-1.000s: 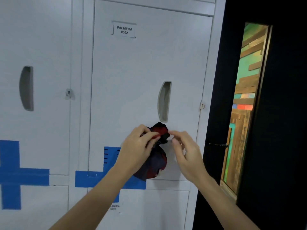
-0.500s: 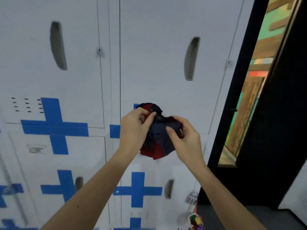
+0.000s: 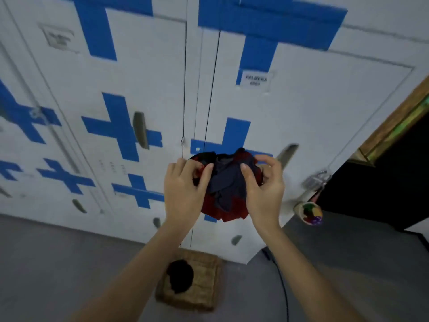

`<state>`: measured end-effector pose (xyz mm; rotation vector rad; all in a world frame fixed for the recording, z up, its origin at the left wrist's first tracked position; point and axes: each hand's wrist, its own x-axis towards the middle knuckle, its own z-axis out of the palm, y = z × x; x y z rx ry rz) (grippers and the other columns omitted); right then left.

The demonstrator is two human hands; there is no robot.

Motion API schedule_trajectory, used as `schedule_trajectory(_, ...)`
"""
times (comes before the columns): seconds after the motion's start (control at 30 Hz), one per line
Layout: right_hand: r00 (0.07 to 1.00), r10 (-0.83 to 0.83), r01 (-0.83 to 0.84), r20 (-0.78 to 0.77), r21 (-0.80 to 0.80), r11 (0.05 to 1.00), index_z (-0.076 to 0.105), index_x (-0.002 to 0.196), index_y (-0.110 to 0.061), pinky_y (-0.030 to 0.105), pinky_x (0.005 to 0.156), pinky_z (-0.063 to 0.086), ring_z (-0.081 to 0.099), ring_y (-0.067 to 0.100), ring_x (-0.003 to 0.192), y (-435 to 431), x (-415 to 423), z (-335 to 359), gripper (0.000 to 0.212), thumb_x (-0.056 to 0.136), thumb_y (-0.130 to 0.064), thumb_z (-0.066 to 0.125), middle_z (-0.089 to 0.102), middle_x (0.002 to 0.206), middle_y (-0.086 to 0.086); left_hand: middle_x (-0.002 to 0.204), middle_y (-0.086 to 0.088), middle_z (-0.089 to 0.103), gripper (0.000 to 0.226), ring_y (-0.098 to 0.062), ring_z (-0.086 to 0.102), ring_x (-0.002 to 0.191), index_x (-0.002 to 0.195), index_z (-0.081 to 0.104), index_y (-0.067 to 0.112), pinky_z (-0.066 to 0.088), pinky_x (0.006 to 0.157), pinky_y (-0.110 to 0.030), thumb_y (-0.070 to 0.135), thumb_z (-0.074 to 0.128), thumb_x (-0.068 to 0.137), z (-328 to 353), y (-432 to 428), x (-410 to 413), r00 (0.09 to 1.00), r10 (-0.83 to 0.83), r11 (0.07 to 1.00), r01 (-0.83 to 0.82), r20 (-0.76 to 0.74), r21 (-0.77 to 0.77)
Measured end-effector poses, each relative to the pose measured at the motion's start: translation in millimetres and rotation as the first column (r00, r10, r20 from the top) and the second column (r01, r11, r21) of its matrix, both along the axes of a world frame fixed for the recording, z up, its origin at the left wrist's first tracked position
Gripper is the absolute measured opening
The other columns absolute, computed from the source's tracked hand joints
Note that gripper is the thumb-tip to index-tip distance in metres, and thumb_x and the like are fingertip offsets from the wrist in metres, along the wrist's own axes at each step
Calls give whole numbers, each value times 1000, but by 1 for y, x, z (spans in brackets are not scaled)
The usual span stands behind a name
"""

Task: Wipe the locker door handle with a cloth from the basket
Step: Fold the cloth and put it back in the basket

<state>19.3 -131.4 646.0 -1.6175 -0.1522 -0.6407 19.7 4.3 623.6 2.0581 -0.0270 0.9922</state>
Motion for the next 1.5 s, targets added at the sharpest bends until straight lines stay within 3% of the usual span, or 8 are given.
schedule_trajectory(0.23, 991, -7, -10, -135, -123, 992, 55, 82, -28, 28, 81, 49, 59, 9, 83, 5, -9, -214, 24, 88, -7, 63, 59, 83, -7, 74, -7, 52, 37, -16, 38, 74, 77, 59, 4, 31, 68, -22, 38, 49, 90, -212, 5, -23, 991, 70, 995, -62, -111, 72)
schedule_trajectory(0.5, 984, -60, -3, -166, -356, 934, 64, 111, 3, 0, 84, 36, 52, 5, 90, 3, -1, -454, 21, 93, -1, 53, 58, 97, 7, 74, -6, 57, 26, -20, 48, 77, 80, 61, 5, 34, 65, -21, 29, 62, 89, -434, -1, -26, 948, 99, 993, -76, -302, 88)
schedule_trajectory(0.77, 864, -115, -207, -491, -553, 807, 35, 142, -3, 33, 106, 37, 43, 23, 119, 1, -1, -643, 54, 90, 4, 47, 41, 129, 11, 85, -8, 58, 27, -21, 54, 79, 96, 59, 7, 37, 61, -28, 33, 55, 93, -624, -10, -16, 776, 57, 991, -122, -628, -61)
schedule_trajectory(1.07, 787, -132, -388, -603, -650, 653, 41, 132, -8, 14, 84, 32, 43, 24, 114, -9, 4, -736, 40, 94, 4, 42, 34, 118, 1, 104, -5, 59, 24, -20, 55, 94, 111, 58, 11, 44, 69, -29, 28, 49, 97, -711, -18, -16, 597, 50, 998, -48, -801, 27)
schedule_trajectory(1.13, 846, -160, -366, -509, -772, 519, 47, 120, -18, 25, 87, 38, 46, 23, 111, -11, 4, -750, 26, 96, -8, 43, 42, 121, 3, 111, -5, 56, 26, -21, 55, 97, 116, 58, 11, 43, 71, -29, 26, 45, 99, -717, -22, -14, 581, 52, 999, -17, -812, 52)
schedule_trajectory(1.23, 838, -246, -313, -486, -800, 513, 45, 100, -28, 41, 86, 46, 53, 21, 97, -14, 1, -756, 7, 101, -29, 38, 53, 109, 2, 122, -6, 47, 32, -23, 54, 101, 127, 53, 11, 41, 74, -28, 24, 39, 101, -728, -25, -14, 531, 14, 998, 39, -847, 41)
schedule_trajectory(1.4, 729, -310, -456, -611, -770, 445, 38, 136, -6, 32, 97, 36, 37, 28, 122, -13, -5, -757, 47, 92, -13, 56, 33, 138, 14, 129, -6, 43, 38, -22, 51, 109, 137, 45, 10, 44, 85, -30, 20, 38, 102, -742, -25, -16, 498, -56, 988, 152, -865, 24)
schedule_trajectory(1.5, 790, -273, -453, -549, -823, 343, 52, 129, -1, 38, 92, 48, 52, 33, 113, -15, -11, -763, 70, 65, -6, 81, 46, 135, 19, 138, -4, 40, 44, -19, 45, 121, 142, 37, 12, 41, 96, -26, 23, 44, 100, -744, -27, -16, 523, -33, 964, 241, -851, 111)
